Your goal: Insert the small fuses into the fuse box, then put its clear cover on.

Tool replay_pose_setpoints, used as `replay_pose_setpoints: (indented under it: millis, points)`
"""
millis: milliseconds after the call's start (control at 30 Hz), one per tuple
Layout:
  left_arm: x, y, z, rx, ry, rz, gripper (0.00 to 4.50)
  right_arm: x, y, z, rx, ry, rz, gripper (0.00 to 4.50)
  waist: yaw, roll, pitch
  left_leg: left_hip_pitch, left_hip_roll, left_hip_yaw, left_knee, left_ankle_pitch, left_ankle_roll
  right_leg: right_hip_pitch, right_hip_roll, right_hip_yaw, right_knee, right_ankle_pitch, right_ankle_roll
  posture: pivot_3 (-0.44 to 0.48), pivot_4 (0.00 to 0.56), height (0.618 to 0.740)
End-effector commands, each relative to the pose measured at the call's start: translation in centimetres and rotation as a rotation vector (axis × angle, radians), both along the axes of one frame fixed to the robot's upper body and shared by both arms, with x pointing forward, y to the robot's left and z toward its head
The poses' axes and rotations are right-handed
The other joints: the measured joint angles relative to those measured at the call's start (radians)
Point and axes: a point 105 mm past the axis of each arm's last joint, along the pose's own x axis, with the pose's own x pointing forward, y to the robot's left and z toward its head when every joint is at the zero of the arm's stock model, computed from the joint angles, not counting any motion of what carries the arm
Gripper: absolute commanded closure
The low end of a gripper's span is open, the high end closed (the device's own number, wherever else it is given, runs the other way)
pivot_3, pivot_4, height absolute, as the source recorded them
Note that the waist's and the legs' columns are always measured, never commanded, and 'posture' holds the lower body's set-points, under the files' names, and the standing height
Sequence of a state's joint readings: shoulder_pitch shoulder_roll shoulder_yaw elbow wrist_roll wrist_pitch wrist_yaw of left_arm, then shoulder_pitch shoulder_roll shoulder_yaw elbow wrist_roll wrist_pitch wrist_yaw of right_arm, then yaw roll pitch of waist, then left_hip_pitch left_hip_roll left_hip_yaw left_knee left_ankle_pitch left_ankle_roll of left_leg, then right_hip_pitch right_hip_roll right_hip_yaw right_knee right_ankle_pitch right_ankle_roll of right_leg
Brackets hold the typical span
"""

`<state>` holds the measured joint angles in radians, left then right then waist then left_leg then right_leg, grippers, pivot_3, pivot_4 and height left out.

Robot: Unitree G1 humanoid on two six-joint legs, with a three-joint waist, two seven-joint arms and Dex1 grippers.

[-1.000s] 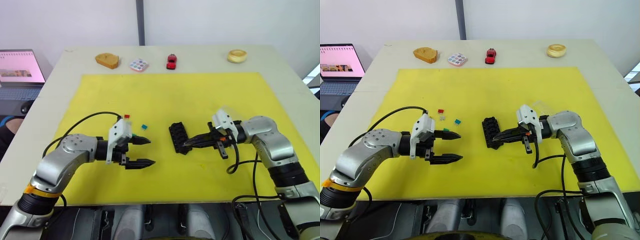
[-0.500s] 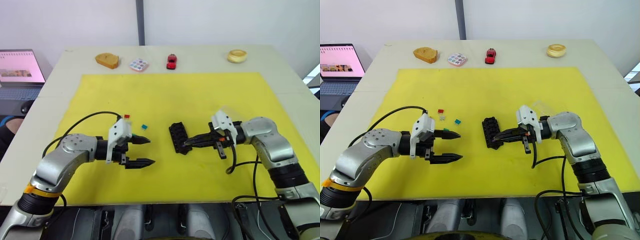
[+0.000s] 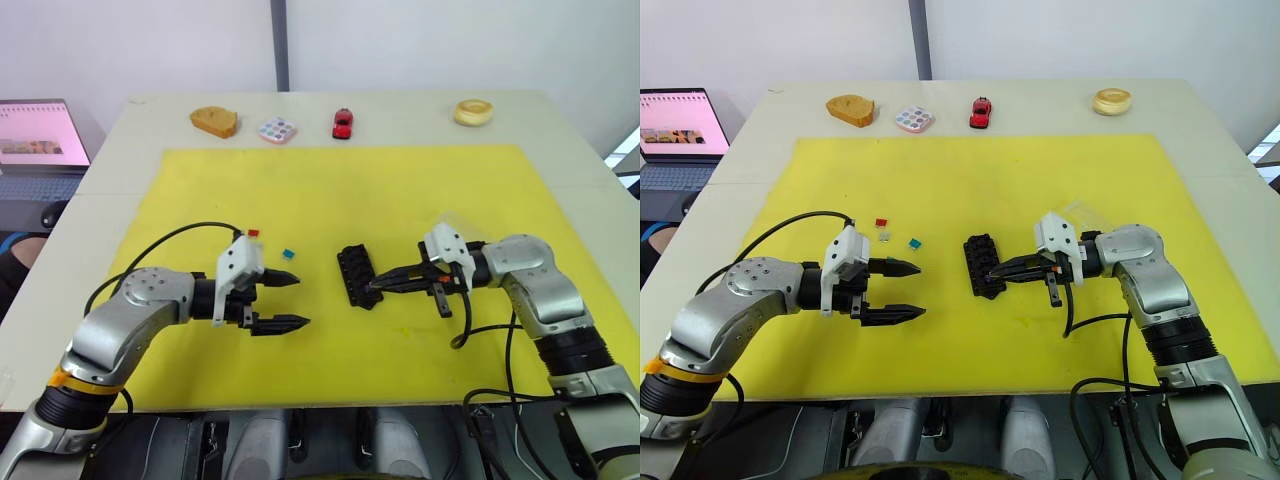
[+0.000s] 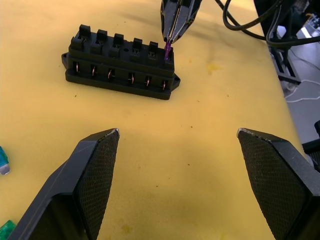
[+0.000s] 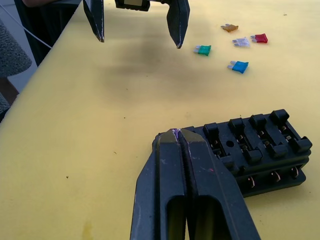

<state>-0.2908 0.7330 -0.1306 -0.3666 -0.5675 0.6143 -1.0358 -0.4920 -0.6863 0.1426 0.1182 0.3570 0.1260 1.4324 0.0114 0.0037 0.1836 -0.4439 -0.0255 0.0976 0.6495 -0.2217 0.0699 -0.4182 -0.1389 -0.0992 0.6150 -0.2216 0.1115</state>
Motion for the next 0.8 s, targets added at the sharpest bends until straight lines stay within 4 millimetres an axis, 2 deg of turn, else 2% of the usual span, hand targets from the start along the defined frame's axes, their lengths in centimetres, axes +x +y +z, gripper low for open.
replay_pose_setpoints:
  millis: [33,567,800]
  points:
    - [0.07,-0.14,1.41,-0.015,-0.061,-0.009,0.51,-0.24,-0.02,-1.07,-0.035,0.028,0.003,4.44,0.0,0.0,0.0,0.0,0.0,0.0,0.0,0.0,0.0,0.0,0.0,0.0,0.0,0.0,0.0,0.0,0.15,0.74]
    - [0.15,0.02,1.29,-0.014,-0.06,0.002,0.51,-0.87,-0.06,-1.9,-0.072,0.019,0.045,4.44,0.0,0.0,0.0,0.0,0.0,0.0,0.0,0.0,0.0,0.0,0.0,0.0,0.0,0.0,0.0,0.0,0.15,0.74]
    - [0.17,-0.02,1.14,-0.018,-0.058,0.005,0.51,-0.86,-0.17,-1.64,-0.067,0.016,0.046,4.44,0.0,0.0,0.0,0.0,0.0,0.0,0.0,0.0,0.0,0.0,0.0,0.0,0.0,0.0,0.0,0.0,0.15,0.74]
